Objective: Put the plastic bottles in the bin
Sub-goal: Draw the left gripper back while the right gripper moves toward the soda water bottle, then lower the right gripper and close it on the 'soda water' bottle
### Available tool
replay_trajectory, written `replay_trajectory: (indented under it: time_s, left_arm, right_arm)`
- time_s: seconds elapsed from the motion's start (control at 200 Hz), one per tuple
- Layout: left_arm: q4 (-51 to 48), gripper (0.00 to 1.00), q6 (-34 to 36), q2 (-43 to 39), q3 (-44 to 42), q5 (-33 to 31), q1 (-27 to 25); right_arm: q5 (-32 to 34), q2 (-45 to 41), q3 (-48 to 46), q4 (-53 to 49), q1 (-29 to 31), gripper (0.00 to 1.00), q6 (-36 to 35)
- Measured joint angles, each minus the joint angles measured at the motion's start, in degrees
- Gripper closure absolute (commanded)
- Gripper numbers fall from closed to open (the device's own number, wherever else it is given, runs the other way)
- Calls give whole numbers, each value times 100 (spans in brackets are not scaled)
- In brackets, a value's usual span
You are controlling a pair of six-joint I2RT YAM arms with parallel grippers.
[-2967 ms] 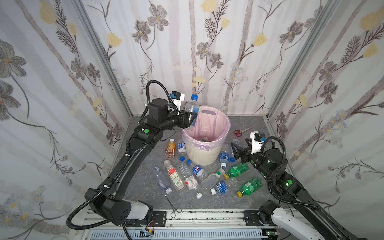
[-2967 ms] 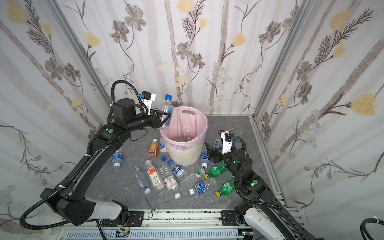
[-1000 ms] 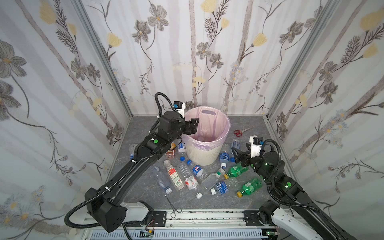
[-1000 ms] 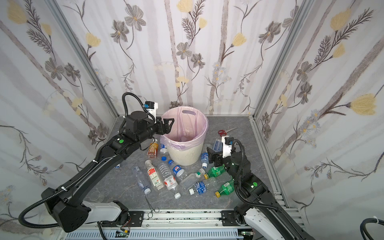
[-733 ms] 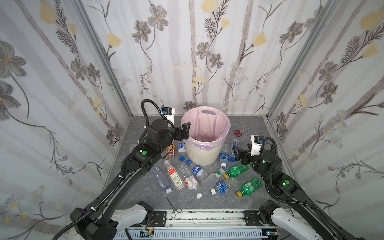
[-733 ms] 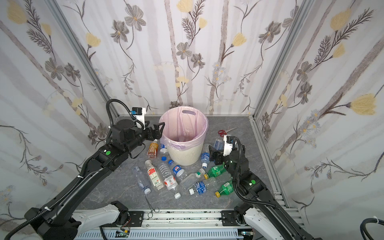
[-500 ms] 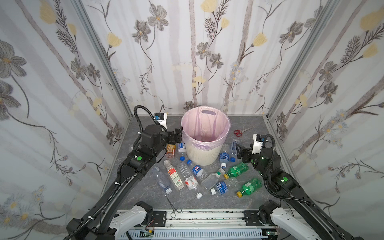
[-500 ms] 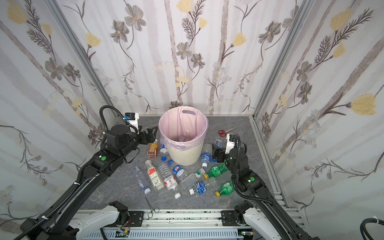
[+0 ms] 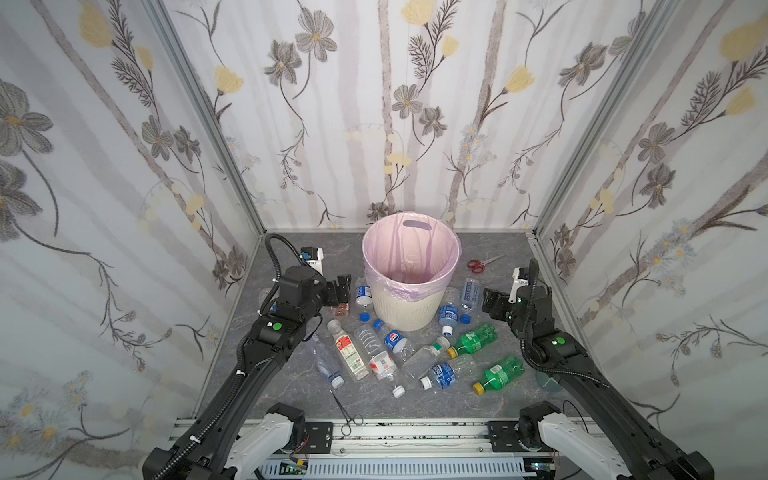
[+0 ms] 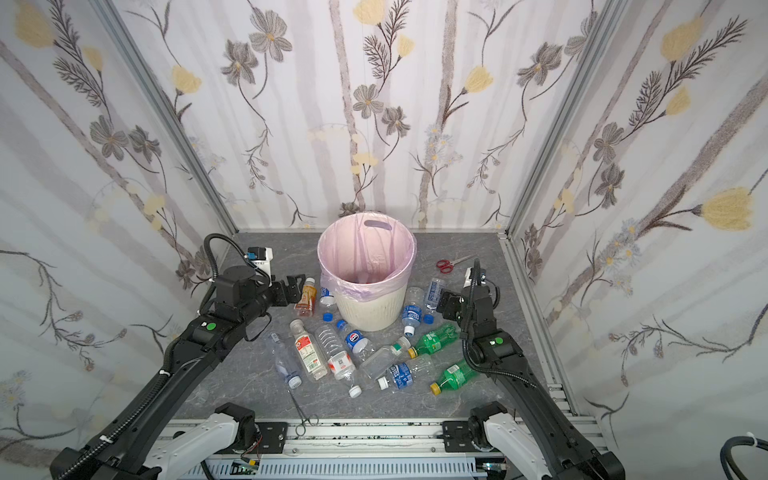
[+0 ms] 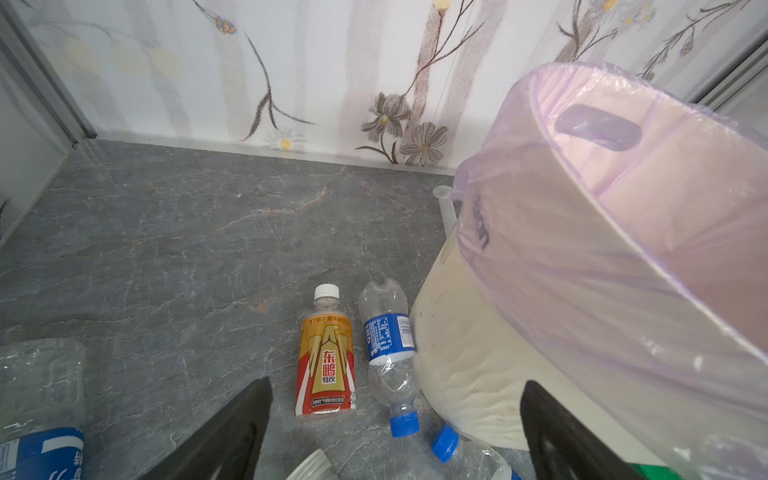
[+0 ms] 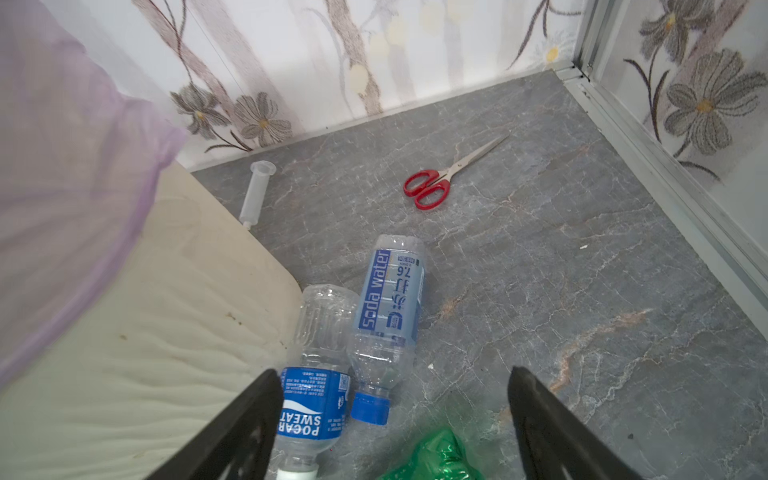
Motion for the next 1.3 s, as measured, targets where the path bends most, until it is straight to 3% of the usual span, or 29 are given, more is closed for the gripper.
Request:
replay_trajectory:
  time_s: [0.555,1.299]
  left_arm:
    - [7,4,107,-197,-472,116,201]
    - [9,4,120,-461,-726,66,269]
  right_arm:
    - [-697,2081,625,295,-409,9,-116]
    - [-1088,3348,1091,612,-516,9,-107]
